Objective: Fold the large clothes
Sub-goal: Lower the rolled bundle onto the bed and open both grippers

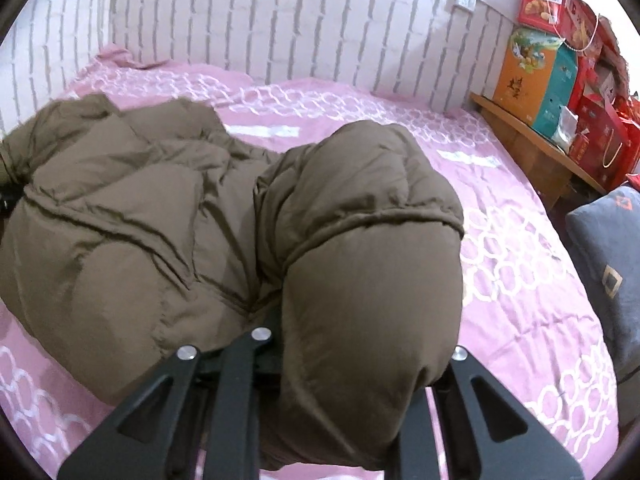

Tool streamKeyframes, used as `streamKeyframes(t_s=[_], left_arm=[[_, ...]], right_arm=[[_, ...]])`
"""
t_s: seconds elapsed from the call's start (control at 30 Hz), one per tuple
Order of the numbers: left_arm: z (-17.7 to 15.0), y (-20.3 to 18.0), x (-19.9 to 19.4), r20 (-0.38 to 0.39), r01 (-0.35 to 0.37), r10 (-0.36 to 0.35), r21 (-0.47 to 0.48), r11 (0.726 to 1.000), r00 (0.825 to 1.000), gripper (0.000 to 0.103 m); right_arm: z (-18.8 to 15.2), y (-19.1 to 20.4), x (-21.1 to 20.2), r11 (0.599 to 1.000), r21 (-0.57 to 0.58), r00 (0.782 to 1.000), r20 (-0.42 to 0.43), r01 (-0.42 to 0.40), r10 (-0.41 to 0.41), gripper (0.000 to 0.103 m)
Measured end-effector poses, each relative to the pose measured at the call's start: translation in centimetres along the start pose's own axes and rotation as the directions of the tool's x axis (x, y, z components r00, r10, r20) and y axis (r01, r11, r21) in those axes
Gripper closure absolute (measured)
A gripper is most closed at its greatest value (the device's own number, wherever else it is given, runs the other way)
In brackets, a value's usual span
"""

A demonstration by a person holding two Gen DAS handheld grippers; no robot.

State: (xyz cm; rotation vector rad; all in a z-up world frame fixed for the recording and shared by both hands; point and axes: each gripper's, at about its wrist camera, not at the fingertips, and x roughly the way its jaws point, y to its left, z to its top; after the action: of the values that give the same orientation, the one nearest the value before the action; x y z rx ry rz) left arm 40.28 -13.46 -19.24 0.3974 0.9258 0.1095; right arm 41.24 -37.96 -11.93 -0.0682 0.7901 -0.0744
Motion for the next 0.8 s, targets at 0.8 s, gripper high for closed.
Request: streamKeyframes(t_s=[0.8], left_arm=[[-19.0,12.5,3.6,-0.056,-0.037,0.022,-0.289,0.957,0.998,0.082]], right_arm=[[-9.2,12.1,-1.6,0.979,-0.139,0.987,-0.083,-0.146,0.135,0.085]])
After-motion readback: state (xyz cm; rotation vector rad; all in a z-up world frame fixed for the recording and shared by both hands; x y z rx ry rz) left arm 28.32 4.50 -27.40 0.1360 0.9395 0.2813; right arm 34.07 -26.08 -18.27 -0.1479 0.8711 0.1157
